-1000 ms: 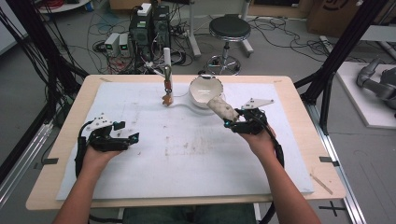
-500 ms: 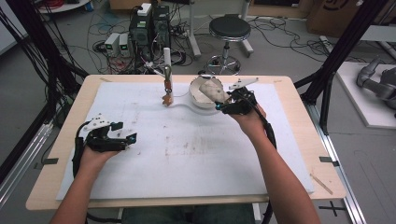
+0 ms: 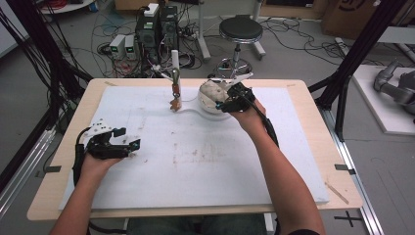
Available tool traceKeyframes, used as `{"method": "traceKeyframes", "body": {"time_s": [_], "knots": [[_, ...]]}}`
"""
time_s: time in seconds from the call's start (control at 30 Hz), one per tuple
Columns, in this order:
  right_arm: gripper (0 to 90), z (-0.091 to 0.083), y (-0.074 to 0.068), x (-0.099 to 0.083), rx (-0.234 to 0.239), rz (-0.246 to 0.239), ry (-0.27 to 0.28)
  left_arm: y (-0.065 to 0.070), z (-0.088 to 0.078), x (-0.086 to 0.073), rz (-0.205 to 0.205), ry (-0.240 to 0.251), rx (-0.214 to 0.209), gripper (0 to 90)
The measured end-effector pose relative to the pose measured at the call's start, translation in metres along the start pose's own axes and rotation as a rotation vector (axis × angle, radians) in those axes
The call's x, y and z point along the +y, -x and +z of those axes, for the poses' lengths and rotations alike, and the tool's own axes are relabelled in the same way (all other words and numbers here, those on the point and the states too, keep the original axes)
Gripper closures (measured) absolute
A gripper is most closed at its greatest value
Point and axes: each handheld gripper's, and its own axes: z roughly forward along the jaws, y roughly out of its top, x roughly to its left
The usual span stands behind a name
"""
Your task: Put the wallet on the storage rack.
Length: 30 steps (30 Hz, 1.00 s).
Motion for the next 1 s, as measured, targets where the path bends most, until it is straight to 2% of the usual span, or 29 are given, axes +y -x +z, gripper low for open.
{"method": "traceKeyframes", "body": {"time_s": [0.2,0.43,0.5,0.8,1.0], "knots": [[36.4,0.012,0.004,-0.003,-0.021,0.005,-0.042,-0.001,0.000,-0.001,0.001,-0.007,0.000,17.9],[36.1,0.021,0.008,-0.005,-0.042,0.004,-0.050,0.000,0.001,-0.001,0.000,-0.009,-0.003,17.9],[35.9,0.023,0.008,-0.005,-0.048,0.020,-0.041,0.000,0.001,-0.002,-0.002,-0.011,-0.004,17.9],[34.3,0.026,0.008,-0.004,-0.066,0.008,-0.007,0.000,0.002,-0.002,-0.002,-0.017,-0.001,17.9],[31.5,0.026,0.005,-0.004,-0.071,0.002,-0.016,0.000,0.002,-0.003,-0.005,-0.013,-0.002,17.9]]}}
